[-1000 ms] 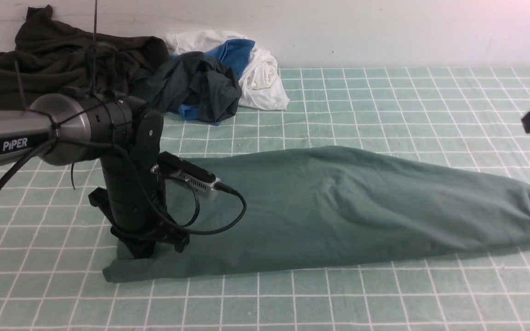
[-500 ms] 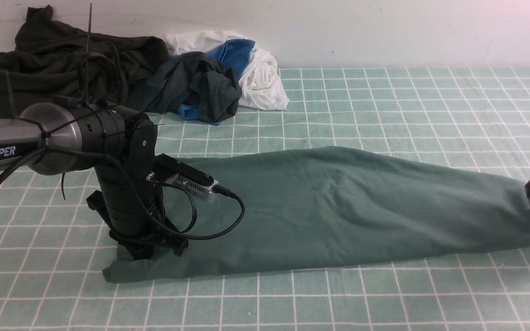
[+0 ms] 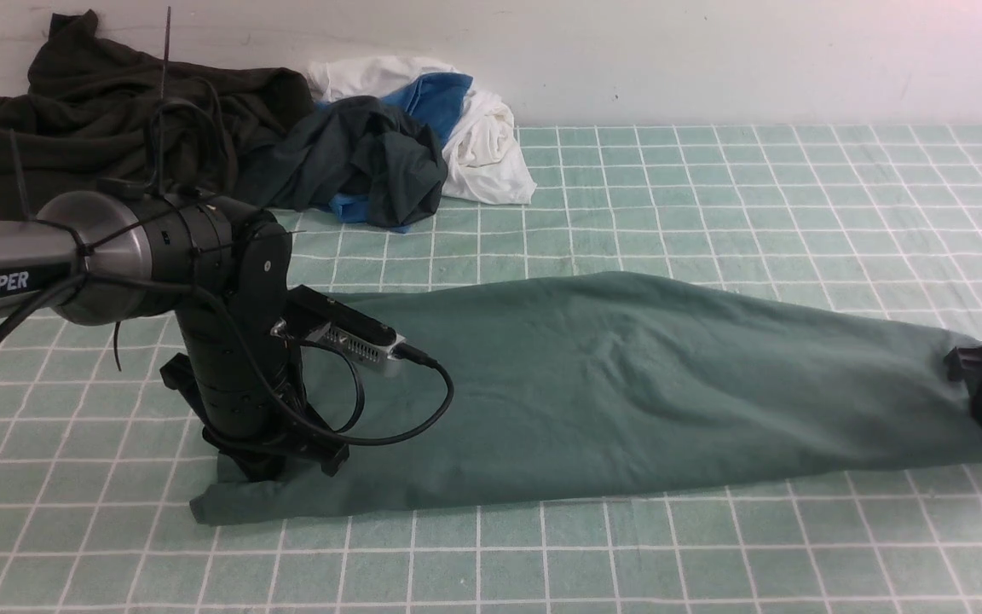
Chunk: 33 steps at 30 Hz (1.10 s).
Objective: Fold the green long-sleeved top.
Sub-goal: Use the right arm to clamp the right edge of the fabric, then use the right arm to drag the right edge of the fabric to the left and folds it over the left edge
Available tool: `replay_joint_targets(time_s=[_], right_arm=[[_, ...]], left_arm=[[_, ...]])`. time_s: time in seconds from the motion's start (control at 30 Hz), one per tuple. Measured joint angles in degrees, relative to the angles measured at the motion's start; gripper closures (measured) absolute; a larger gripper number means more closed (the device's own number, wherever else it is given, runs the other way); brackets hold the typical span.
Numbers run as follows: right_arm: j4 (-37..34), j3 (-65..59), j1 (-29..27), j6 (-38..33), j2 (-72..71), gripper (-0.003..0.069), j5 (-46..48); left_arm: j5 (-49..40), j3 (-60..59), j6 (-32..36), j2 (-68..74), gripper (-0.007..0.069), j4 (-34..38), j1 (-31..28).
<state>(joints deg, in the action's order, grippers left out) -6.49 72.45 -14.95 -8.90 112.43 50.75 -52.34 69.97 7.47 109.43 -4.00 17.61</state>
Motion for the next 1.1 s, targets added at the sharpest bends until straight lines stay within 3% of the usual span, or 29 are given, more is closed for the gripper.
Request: replay_joint_targets(time_s=[0.03, 0.1, 0.3, 0.37, 0.47, 0.57, 0.77, 0.97, 1.1], right_arm=[[0.2, 0.0, 0.0, -0.1, -0.1, 0.0549, 0.0], [1.7, 1.3, 0.0, -0.7, -3.0, 0.0627, 3.2], [1.3, 6.8, 1.1, -1.3, -15.6, 0.0631, 7.2], [0.1, 9.5, 3.8, -1.5, -20.0, 0.0631, 8.5], [-1.6, 11.7, 9.2, -2.3, -23.6, 0.0631, 9.3], [-5.1, 13.2, 20.5, -2.9, -25.1, 0.0632, 8.7], [-10.1, 14.8, 42.5, -3.0, -17.1, 0.0632, -1.6], [-14.0, 22.6, 54.4, -3.0, -3.3, 0.0631, -12.3], [-16.5, 28.8, 56.8, -3.0, 5.3, 0.0586, -12.9]], left_arm=[[0.0, 0.0, 0.0, -0.1, 0.0625, 0.0, 0.0], [-0.6, -0.5, 0.0, -1.8, 0.0625, 0.0, 0.0], [-4.6, -1.0, -0.4, -15.7, 0.0625, 0.0, 0.0], [-5.7, -1.0, -0.5, -22.6, 0.0625, 0.0, 0.0], [-6.5, -1.0, -0.5, -30.3, 0.0625, 0.0, 0.0], [-8.4, -1.0, -0.6, -40.3, 0.0625, 0.0, 0.0], [-14.7, -1.0, -0.6, -53.8, 0.0625, -0.3, 0.0], [-19.5, -1.4, -0.6, -59.9, 0.0625, -2.6, 0.0], [-19.7, -4.6, -0.7, -62.1, 0.0625, -3.1, 0.0]])
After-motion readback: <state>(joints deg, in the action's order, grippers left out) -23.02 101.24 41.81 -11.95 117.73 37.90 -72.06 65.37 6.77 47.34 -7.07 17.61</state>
